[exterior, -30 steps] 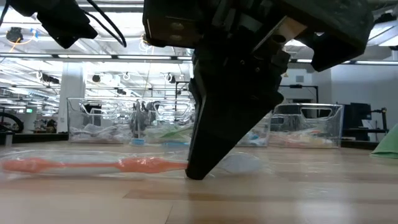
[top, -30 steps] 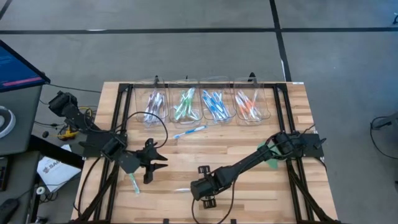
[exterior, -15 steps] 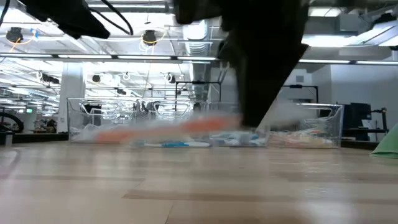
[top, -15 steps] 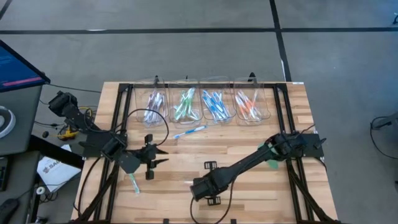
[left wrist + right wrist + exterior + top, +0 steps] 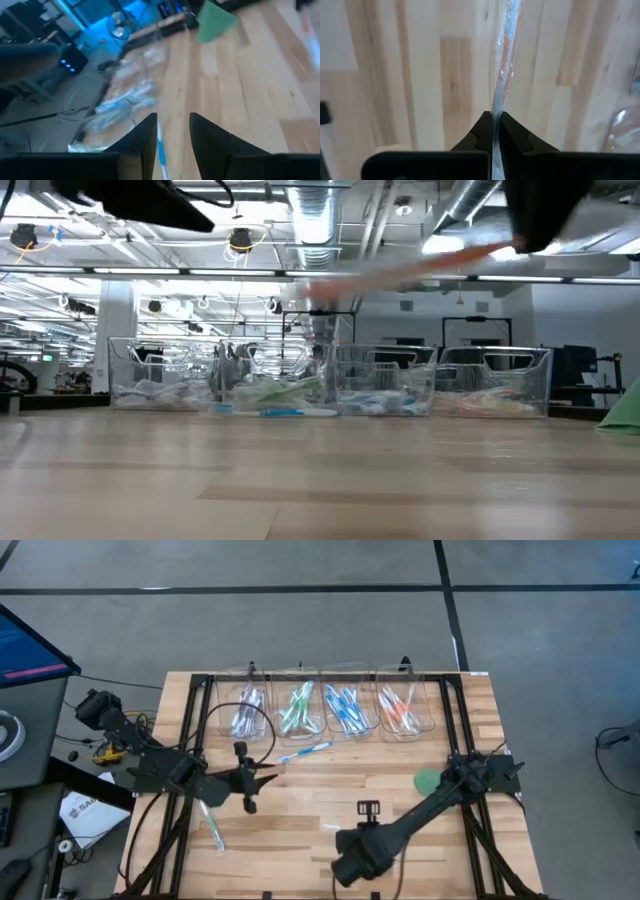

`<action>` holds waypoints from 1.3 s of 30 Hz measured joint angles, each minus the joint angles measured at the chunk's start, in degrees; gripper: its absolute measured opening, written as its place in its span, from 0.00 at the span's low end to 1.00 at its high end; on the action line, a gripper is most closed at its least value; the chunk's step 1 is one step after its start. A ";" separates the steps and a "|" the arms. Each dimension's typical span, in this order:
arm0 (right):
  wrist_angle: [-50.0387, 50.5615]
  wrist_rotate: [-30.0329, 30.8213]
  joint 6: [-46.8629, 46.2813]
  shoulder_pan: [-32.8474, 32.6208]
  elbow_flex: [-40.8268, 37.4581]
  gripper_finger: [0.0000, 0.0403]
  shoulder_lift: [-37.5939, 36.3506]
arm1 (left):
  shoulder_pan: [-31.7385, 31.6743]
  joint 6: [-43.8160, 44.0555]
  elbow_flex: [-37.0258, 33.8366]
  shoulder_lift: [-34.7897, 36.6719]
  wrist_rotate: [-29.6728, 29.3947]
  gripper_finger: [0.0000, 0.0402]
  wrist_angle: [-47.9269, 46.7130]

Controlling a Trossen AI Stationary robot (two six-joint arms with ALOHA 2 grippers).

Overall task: Pick & Place Toothbrushes
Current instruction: Put the orange toothbrush into the right transparent bin

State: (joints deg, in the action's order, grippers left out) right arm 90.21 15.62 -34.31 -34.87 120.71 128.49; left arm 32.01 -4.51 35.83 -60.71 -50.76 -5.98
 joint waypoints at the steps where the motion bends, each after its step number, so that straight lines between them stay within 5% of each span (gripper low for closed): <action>1: -0.16 1.36 0.24 -0.08 0.01 0.01 -0.67 | -0.87 -0.01 0.00 0.00 0.00 0.26 1.31; 7: -0.57 11.64 8.06 0.37 -1.46 0.01 -7.12 | -7.56 -10.48 0.00 0.00 6.79 0.26 10.60; 12: -0.32 20.00 8.61 0.79 -13.72 0.01 -21.33 | -14.81 -19.90 -0.01 0.00 18.39 0.26 20.51; 20: -5.37 27.10 -15.71 11.03 -43.12 0.01 -51.01 | -25.22 -18.72 0.00 0.00 35.29 0.26 27.28; 24: -14.30 26.63 -19.53 19.49 -56.30 0.01 -62.55 | -26.99 -16.09 0.00 0.00 38.46 0.26 27.52; 29: -25.58 24.12 -12.58 33.52 -65.39 0.01 -70.58 | -27.02 -16.03 0.00 0.00 38.66 0.26 27.53; 39: -38.79 5.36 4.56 62.00 -67.56 0.01 -65.84 | -26.25 -14.60 0.00 0.00 38.67 0.26 27.50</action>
State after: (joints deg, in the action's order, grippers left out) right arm 51.42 20.98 -29.75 27.12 53.15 62.65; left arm 5.76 -19.10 35.83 -60.71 -12.09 21.52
